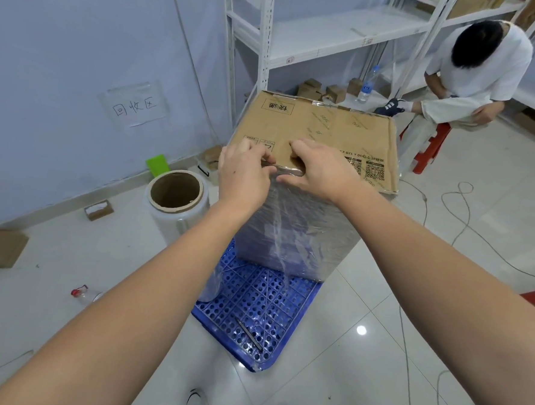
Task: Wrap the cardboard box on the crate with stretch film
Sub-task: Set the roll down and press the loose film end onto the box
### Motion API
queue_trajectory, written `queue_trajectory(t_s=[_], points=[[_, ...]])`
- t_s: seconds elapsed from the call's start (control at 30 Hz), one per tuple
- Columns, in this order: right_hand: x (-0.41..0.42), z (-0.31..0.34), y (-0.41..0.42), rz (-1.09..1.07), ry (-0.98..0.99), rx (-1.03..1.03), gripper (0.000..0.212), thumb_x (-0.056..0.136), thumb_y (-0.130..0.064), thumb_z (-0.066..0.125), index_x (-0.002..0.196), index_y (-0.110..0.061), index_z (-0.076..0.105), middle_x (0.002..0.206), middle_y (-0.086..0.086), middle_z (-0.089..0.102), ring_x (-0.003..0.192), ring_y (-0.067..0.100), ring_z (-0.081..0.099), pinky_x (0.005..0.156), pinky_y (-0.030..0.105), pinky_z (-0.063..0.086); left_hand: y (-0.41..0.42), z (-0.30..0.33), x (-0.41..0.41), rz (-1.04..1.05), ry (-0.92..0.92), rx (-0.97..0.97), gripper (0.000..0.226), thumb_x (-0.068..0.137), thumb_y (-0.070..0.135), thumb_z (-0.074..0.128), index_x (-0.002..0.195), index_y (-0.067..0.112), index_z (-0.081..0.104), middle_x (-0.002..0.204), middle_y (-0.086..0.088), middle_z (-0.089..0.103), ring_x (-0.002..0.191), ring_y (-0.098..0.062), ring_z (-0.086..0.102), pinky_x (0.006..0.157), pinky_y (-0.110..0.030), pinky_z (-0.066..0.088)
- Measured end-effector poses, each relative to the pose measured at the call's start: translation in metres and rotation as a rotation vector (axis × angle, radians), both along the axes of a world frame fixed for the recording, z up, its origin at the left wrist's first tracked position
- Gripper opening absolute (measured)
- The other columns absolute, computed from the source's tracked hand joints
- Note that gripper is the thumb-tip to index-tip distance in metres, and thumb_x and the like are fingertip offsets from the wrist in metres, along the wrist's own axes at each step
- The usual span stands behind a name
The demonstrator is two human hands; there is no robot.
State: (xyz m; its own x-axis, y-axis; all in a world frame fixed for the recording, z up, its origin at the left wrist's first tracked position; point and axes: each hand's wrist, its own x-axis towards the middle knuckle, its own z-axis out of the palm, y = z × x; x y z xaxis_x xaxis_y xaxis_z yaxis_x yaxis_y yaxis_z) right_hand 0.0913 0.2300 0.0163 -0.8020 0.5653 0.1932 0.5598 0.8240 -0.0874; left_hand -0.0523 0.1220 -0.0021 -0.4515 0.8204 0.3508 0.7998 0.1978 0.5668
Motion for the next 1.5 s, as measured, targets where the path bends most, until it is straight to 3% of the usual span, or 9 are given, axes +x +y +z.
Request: queue_trajectory(t_s=[0.1, 0.2, 0.37, 0.57, 0.73, 1.03, 1.17, 1.33, 1.5], points=[[0.001, -0.005, 0.003, -0.007, 0.007, 0.002, 0.06, 0.08, -0.076, 0.053, 0.099, -0.02, 0.047, 0.095, -0.002, 0.054, 0.081, 0.019, 0.053, 0.069, 0.041, 0.051, -0.015, -0.019, 0.008, -0.021, 0.028, 0.127, 0.024, 0.09, 0.024, 0.071, 0.113, 0.022, 0.065, 0.118, 0.004, 0.051, 0.119, -0.018, 0.044, 0.115, -0.045, 0.031], [-0.001, -0.007, 0.004, -0.032, 0.032, 0.0, 0.06, 0.079, -0.08, 0.049, 0.093, -0.022, 0.045, 0.092, -0.004, 0.054, 0.079, 0.019, 0.054, 0.068, 0.04, 0.051, -0.037, -0.048, 0.019, -0.058, 0.01, 0.184, 0.025, 0.088, 0.022, 0.069, 0.112, 0.021, 0.061, 0.12, 0.002, 0.049, 0.116, -0.019, 0.045, 0.097, -0.034, 0.03], [-0.003, -0.006, -0.004, -0.077, 0.052, 0.021, 0.057, 0.081, -0.079, 0.049, 0.088, -0.023, 0.044, 0.088, -0.006, 0.054, 0.075, 0.019, 0.052, 0.064, 0.036, 0.046, -0.051, -0.102, 0.022, -0.083, -0.236, -0.023, 0.022, 0.094, 0.029, 0.071, 0.106, 0.022, 0.055, 0.106, 0.006, 0.053, 0.103, -0.017, 0.052, 0.095, -0.043, 0.045], [-0.003, -0.009, -0.006, -0.091, 0.044, 0.024, 0.057, 0.081, -0.08, 0.046, 0.089, -0.023, 0.043, 0.087, -0.007, 0.052, 0.076, 0.019, 0.053, 0.063, 0.036, 0.046, -0.027, -0.137, 0.024, -0.045, -0.539, -0.295, 0.048, 0.087, 0.055, 0.075, 0.119, 0.021, 0.066, 0.113, 0.007, 0.061, 0.105, -0.014, 0.061, 0.094, -0.036, 0.051], [-0.001, -0.011, -0.007, -0.1, 0.067, 0.009, 0.062, 0.08, -0.081, 0.047, 0.096, -0.021, 0.048, 0.09, -0.007, 0.056, 0.077, 0.019, 0.055, 0.068, 0.037, 0.049, -0.017, -0.151, 0.023, -0.028, -0.471, -0.356, 0.017, 0.097, 0.044, 0.068, 0.094, 0.028, 0.073, 0.095, 0.006, 0.073, 0.092, -0.018, 0.066, 0.086, -0.039, 0.054], [-0.002, -0.007, -0.01, -0.106, 0.08, -0.003, 0.065, 0.079, -0.079, 0.051, 0.102, -0.018, 0.052, 0.094, -0.003, 0.061, 0.08, 0.02, 0.056, 0.073, 0.039, 0.051, -0.01, -0.152, 0.016, 0.089, -0.445, -0.375, 0.032, 0.099, 0.047, 0.065, 0.083, 0.019, 0.068, 0.073, 0.004, 0.066, 0.066, -0.013, 0.058, 0.054, -0.029, 0.038], [-0.003, -0.008, -0.013, -0.111, 0.079, -0.006, 0.067, 0.079, -0.08, 0.049, 0.103, -0.018, 0.052, 0.095, -0.003, 0.06, 0.081, 0.021, 0.057, 0.073, 0.04, 0.051, -0.003, -0.153, 0.004, 0.108, -0.431, -0.412, 0.047, 0.094, 0.054, 0.067, 0.079, 0.009, 0.07, 0.073, -0.004, 0.07, 0.068, -0.022, 0.062, 0.063, -0.036, 0.047], [-0.003, -0.008, -0.013, -0.112, 0.084, -0.022, 0.065, 0.079, -0.079, 0.051, 0.102, -0.018, 0.052, 0.097, -0.003, 0.062, 0.082, 0.022, 0.058, 0.074, 0.04, 0.052, -0.001, -0.164, 0.006, 0.069, -0.412, -0.425, 0.035, 0.103, 0.043, 0.058, 0.087, 0.013, 0.068, 0.085, -0.006, 0.072, 0.081, -0.027, 0.063, 0.069, -0.035, 0.044], [-0.004, -0.007, -0.014, -0.127, 0.076, -0.045, 0.064, 0.078, -0.079, 0.051, 0.1, -0.019, 0.051, 0.097, -0.004, 0.061, 0.082, 0.022, 0.058, 0.075, 0.042, 0.053, -0.001, -0.179, 0.006, -0.118, -0.27, -0.778, 0.047, 0.1, 0.044, 0.06, 0.063, 0.015, 0.056, 0.075, -0.016, 0.067, 0.075, -0.034, 0.065, 0.066, -0.035, 0.047]])
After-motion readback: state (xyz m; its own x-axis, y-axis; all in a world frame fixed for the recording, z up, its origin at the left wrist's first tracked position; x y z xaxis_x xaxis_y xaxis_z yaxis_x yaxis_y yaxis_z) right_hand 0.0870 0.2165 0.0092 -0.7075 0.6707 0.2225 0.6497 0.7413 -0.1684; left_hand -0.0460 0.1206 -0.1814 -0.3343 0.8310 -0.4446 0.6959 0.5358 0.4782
